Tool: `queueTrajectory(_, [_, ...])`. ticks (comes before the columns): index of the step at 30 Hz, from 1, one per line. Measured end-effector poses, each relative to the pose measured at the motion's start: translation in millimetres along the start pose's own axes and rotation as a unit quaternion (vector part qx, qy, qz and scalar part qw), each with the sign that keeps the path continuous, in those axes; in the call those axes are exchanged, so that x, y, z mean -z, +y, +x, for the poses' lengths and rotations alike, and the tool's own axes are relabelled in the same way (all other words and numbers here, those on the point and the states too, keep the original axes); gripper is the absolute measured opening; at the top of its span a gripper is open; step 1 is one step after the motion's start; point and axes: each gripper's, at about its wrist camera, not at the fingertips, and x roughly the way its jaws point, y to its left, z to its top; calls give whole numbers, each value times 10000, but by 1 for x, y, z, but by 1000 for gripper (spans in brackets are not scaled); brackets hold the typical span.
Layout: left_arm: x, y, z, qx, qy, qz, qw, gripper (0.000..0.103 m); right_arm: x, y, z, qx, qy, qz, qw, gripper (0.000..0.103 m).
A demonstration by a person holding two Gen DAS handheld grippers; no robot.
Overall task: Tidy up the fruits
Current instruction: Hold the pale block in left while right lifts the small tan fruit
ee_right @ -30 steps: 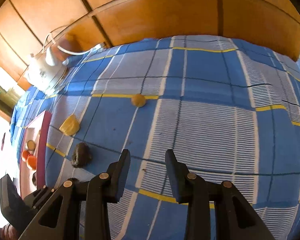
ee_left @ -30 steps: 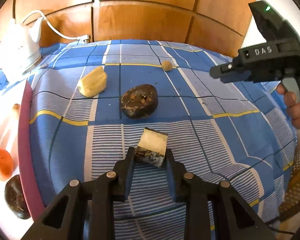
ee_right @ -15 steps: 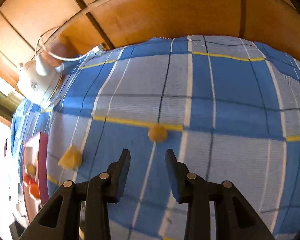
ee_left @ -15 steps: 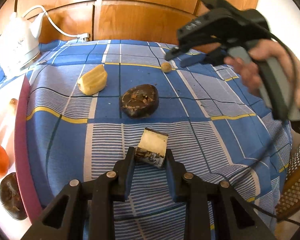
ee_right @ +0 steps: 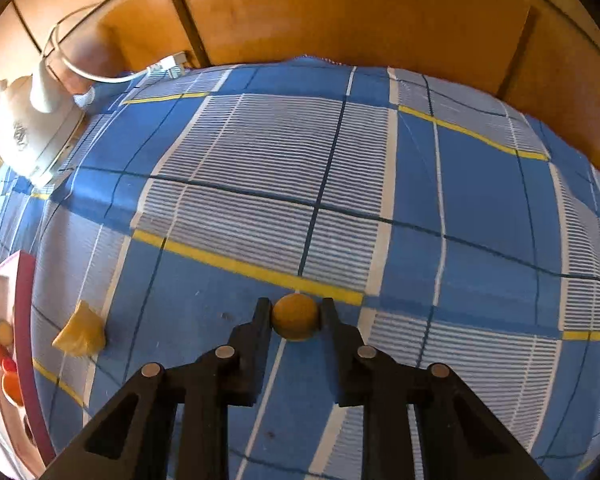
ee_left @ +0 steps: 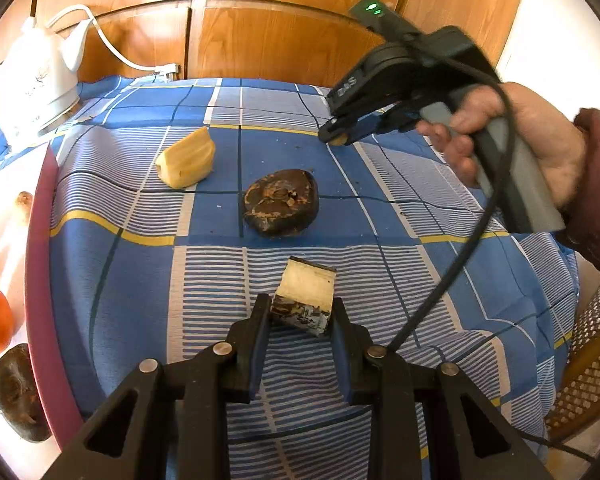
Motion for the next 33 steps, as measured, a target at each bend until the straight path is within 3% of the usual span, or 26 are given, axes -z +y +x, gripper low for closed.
queueTrajectory(6, [1, -2, -1, -21, -18, 22, 10000, 29, 36, 3, -28, -520, 163, -471, 9974, 24])
queueTrajectory(14, [3, -6, -2, -126, -31, 125, 9998, 29, 91, 4, -34, -652, 399, -789, 9939, 24])
queueTrajectory(33, [4, -10, -6, -296, -17, 202, 9994, 29, 88, 5, -28, -748, 300, -853, 9931, 25])
